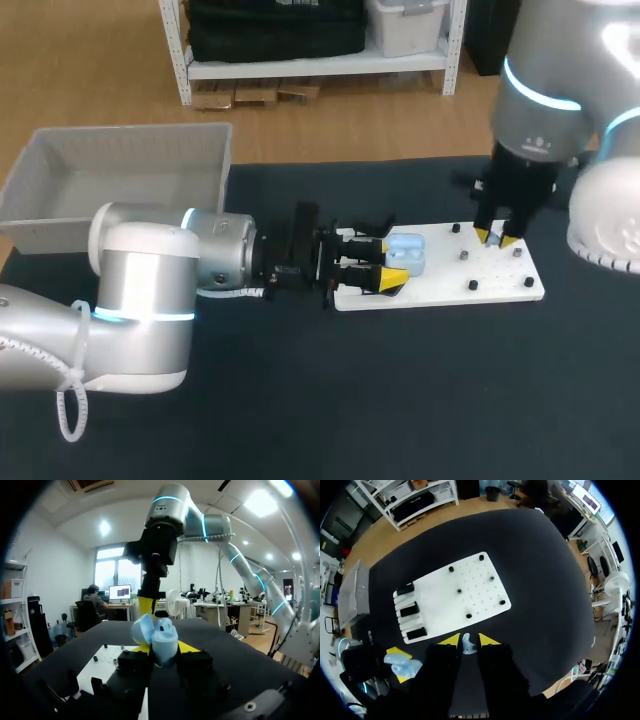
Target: Pick up each earbud case from the left stands, insert the matching earbuds, close the lid, and place the case in the box.
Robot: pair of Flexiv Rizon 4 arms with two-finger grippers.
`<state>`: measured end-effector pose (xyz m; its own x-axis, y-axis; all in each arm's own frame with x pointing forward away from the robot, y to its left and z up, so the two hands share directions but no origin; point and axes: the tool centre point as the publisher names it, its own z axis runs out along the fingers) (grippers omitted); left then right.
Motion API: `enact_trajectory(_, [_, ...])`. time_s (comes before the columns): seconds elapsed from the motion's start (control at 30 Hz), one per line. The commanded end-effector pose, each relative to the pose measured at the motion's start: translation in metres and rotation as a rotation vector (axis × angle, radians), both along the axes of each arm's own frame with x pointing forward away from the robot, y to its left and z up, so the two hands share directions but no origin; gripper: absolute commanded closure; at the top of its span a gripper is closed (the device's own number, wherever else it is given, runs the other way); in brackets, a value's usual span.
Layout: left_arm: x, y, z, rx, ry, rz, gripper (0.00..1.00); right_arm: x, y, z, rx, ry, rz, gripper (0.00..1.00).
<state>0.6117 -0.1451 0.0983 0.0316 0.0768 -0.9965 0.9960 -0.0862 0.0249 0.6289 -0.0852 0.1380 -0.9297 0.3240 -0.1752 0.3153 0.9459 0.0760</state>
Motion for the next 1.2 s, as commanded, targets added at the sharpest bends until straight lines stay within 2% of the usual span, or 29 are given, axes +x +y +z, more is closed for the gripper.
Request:
enact_trajectory(0.03, [0.001, 0.000, 0.001, 0.003, 0.002, -0.003, 1.00, -0.010, 0.010, 0.037, -0.027, 0.032, 0.025, 1.00])
enact_trajectory(0.23, [0.001, 0.000, 0.001, 0.003, 0.002, -0.003, 1.00, -0.024, 0.032, 0.058, -0.030, 0.076, 0.097, 1.00])
enact_trajectory(0.5, [0.001, 0.000, 0.001, 0.003, 0.002, -0.003, 1.00, -0.033, 0.060, 0.059, -0.034, 0.092, 0.172, 1.00])
enact_trajectory(1.0, [0.001, 0.000, 0.001, 0.003, 0.002, -0.003, 1.00, -0.033, 0.061, 0.058, -0.038, 0.092, 0.179, 1.00])
enact_trajectory(1.1, [0.001, 0.000, 0.001, 0.003, 0.002, -0.003, 1.00, -0.033, 0.071, 0.056, -0.101, 0.101, 0.291, 1.00])
enact_trajectory(1.2, [0.001, 0.000, 0.001, 0.003, 0.002, -0.003, 1.00, -0.033, 0.077, 0.058, -0.119, 0.111, 0.362, 1.00])
